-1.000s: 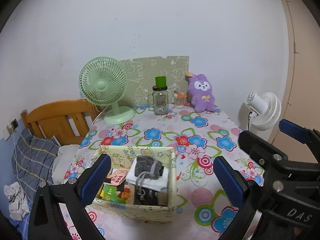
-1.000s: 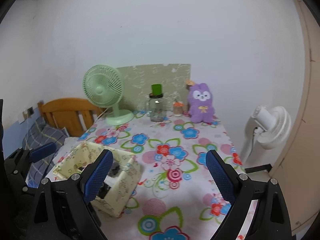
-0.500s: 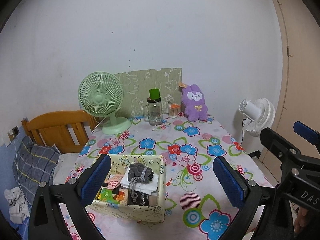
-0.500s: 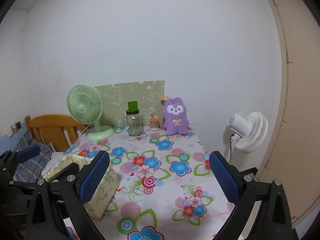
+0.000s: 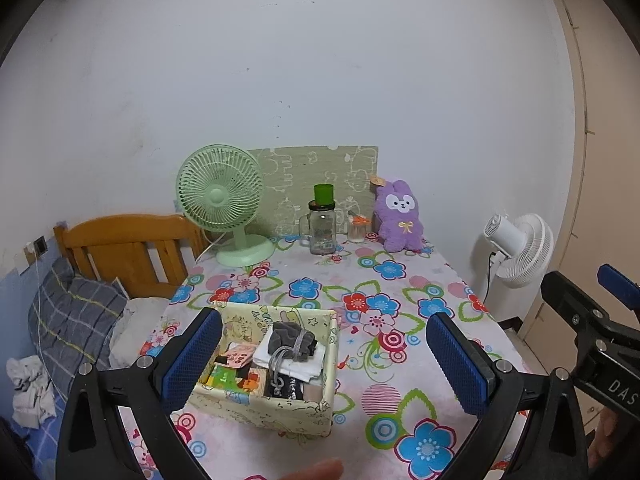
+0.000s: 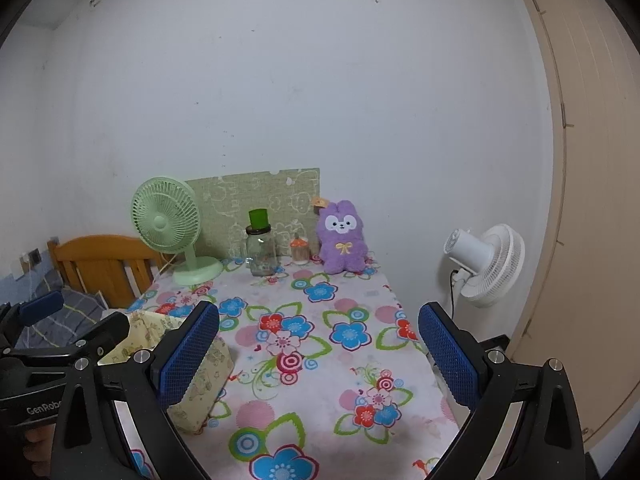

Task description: Organize soft objects

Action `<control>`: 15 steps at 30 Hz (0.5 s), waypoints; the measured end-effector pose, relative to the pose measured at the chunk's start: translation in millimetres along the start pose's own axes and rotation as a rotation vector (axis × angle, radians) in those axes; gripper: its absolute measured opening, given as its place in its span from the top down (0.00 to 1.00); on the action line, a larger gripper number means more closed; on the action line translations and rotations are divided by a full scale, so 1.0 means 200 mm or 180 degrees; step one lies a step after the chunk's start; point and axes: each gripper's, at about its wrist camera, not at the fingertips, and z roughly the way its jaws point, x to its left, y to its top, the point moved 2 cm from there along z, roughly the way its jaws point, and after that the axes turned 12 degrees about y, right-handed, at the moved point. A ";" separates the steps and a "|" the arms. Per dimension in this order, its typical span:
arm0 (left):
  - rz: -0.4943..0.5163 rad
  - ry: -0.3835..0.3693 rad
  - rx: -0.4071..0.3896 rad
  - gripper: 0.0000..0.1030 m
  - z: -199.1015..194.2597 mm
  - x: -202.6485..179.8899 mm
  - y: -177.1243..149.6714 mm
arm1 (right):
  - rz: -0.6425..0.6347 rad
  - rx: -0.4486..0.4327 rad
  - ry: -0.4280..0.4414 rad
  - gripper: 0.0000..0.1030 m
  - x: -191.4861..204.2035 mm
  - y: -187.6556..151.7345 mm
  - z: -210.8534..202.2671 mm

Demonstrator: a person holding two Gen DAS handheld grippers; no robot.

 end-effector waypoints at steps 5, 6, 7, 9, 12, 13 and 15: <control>0.0019 -0.0010 -0.0031 0.00 -0.02 0.00 -0.01 | 0.0015 -0.0006 0.0030 0.02 0.01 -0.01 -0.01; 0.0020 -0.0011 -0.0035 0.00 -0.02 -0.01 -0.01 | 0.0009 -0.0002 0.0033 0.02 0.02 -0.01 -0.02; 0.0020 -0.0011 -0.0039 0.00 -0.02 -0.01 -0.01 | 0.0004 -0.0003 0.0035 0.02 0.02 -0.01 -0.02; 0.0020 -0.0001 -0.0039 0.00 -0.02 -0.01 -0.01 | -0.0001 -0.0002 0.0035 0.02 0.02 -0.01 -0.02; 0.0018 -0.0001 -0.0038 0.00 -0.03 0.00 -0.01 | 0.0010 0.0002 0.0037 0.02 0.03 -0.01 -0.02; 0.0018 0.0003 -0.0039 0.00 -0.03 0.00 0.00 | 0.0011 0.0002 0.0039 0.02 0.03 -0.01 -0.02; 0.0019 0.0006 -0.0037 0.00 -0.03 0.00 -0.01 | 0.0011 0.0003 0.0042 0.02 0.03 -0.01 -0.02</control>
